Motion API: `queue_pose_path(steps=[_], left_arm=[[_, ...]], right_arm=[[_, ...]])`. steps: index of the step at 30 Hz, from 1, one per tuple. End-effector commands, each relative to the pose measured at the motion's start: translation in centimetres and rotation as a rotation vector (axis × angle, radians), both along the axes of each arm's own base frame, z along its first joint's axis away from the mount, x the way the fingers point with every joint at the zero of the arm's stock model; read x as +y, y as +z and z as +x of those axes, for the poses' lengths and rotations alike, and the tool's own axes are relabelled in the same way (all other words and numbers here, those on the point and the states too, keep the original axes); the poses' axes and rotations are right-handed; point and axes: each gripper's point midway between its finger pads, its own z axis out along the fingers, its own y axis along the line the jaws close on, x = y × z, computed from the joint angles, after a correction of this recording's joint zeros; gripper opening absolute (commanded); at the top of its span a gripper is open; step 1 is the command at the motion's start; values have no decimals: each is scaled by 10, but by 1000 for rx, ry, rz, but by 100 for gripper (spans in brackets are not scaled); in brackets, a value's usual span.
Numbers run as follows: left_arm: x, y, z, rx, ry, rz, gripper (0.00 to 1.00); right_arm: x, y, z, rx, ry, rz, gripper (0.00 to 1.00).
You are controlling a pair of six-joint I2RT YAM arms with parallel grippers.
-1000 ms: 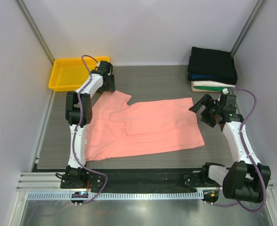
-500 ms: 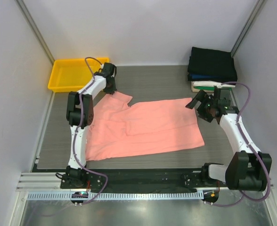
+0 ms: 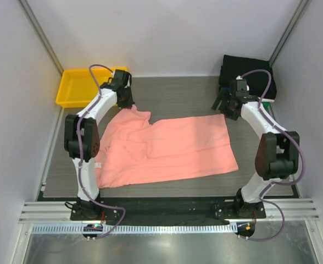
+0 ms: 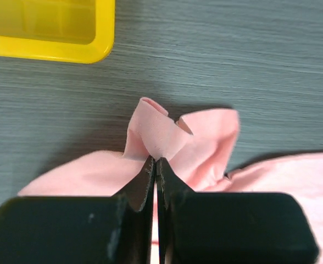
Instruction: Fold and stack the t-shirts
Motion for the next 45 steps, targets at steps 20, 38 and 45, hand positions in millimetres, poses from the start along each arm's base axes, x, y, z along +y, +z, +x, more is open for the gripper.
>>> queue_pose_path(steps=[20, 38, 45], left_arm=[[-1, 47, -20, -71, 4, -51, 0], [7, 79, -21, -107, 37, -34, 0], [17, 97, -58, -117, 53, -44, 0]], right_arm=[[-31, -97, 74, 188, -46, -308, 68], [-23, -61, 51, 149, -36, -301, 1], [-17, -18, 24, 96, -17, -293, 1]])
